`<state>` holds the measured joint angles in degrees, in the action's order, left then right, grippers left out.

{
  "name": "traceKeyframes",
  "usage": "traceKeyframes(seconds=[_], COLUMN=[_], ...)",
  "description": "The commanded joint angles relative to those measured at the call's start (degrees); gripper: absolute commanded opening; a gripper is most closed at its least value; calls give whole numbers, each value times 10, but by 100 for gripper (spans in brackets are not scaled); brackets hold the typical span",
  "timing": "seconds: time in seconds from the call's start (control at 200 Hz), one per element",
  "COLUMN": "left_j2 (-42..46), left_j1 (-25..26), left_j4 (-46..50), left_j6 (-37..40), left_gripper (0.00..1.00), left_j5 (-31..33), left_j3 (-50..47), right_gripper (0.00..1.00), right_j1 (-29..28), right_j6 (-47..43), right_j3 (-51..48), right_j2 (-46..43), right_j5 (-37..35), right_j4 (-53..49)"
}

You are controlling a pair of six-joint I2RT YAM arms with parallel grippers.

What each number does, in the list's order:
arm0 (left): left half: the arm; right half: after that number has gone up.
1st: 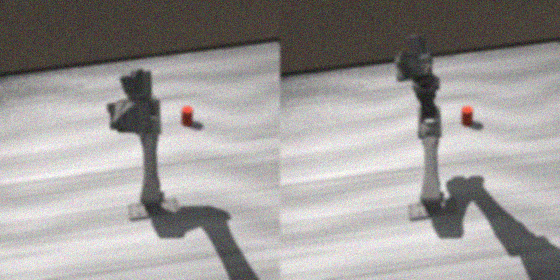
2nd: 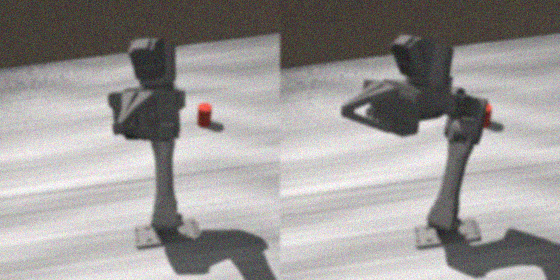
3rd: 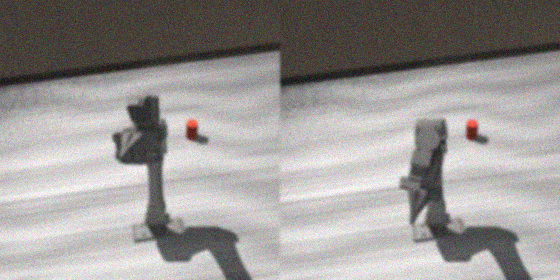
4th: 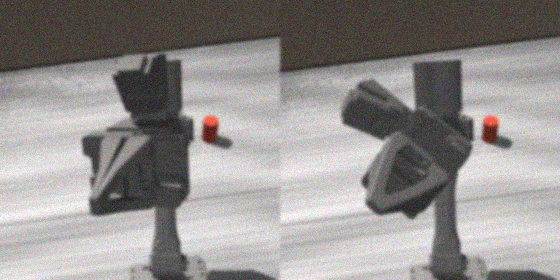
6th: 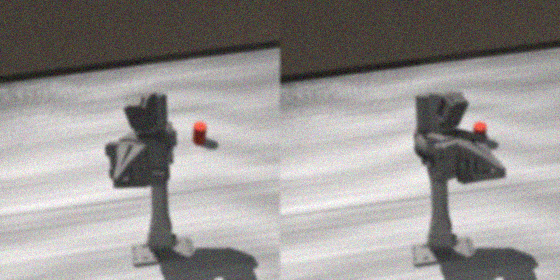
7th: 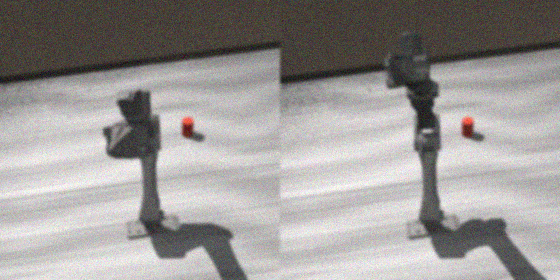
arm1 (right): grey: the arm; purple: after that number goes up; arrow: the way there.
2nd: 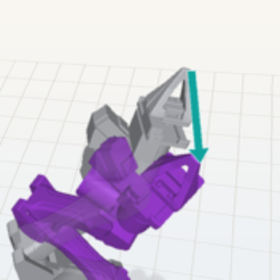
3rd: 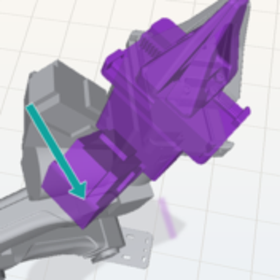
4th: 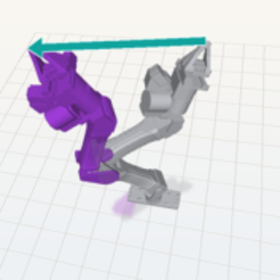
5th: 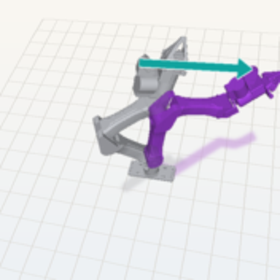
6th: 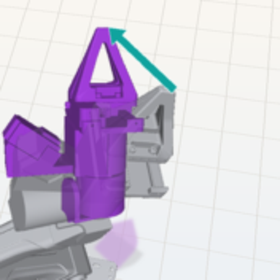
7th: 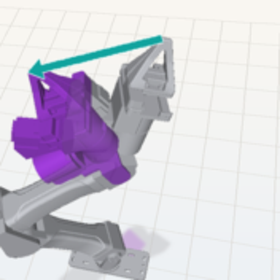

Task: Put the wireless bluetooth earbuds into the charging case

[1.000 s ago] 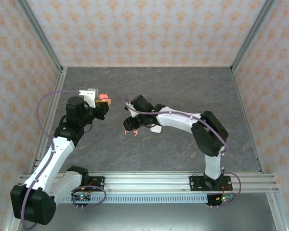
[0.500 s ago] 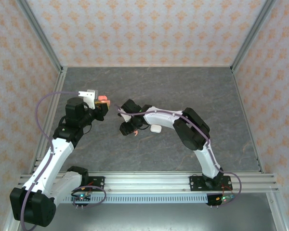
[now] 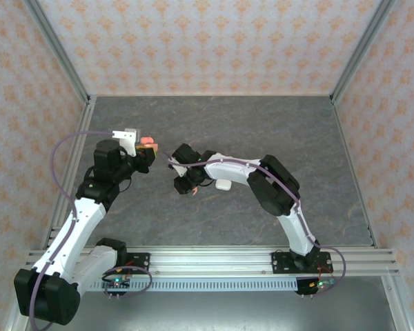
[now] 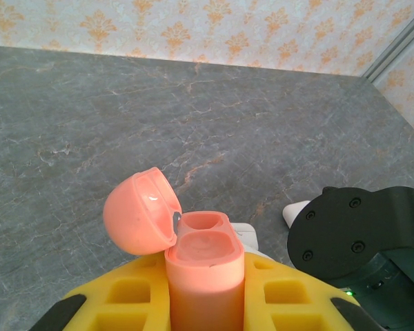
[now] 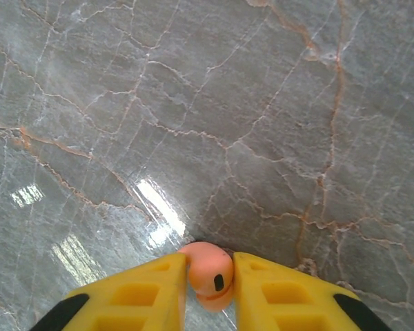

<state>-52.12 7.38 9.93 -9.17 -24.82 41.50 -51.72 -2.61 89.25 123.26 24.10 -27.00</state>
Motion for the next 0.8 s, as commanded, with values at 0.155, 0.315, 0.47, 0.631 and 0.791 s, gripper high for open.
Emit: traceKeyframes(seconds=[0.155, 0.315, 0.47, 0.631, 0.791], left_j2=[16, 21, 27, 31, 23], left_j1=[-2, 3, 34, 94, 128], left_j4=[-25, -75, -132, -156, -179], left_j6=[-8, -15, -11, 26, 38], left_gripper=[0, 0, 0, 0, 0], left_j5=[-60, -126, -189, -217, -249], left_j3=[-9, -22, -32, -28, -22], right_gripper=[21, 21, 21, 21, 21], right_j1=[3, 17, 20, 18, 11], right_j6=[0, -3, -34, -74, -109], right_j3=[-59, -143, -203, -218, -214], right_j2=[-111, -251, -388, -487, -528], right_j5=[-50, -82, -125, -142, -141], right_j4=[27, 82, 121, 144, 163])
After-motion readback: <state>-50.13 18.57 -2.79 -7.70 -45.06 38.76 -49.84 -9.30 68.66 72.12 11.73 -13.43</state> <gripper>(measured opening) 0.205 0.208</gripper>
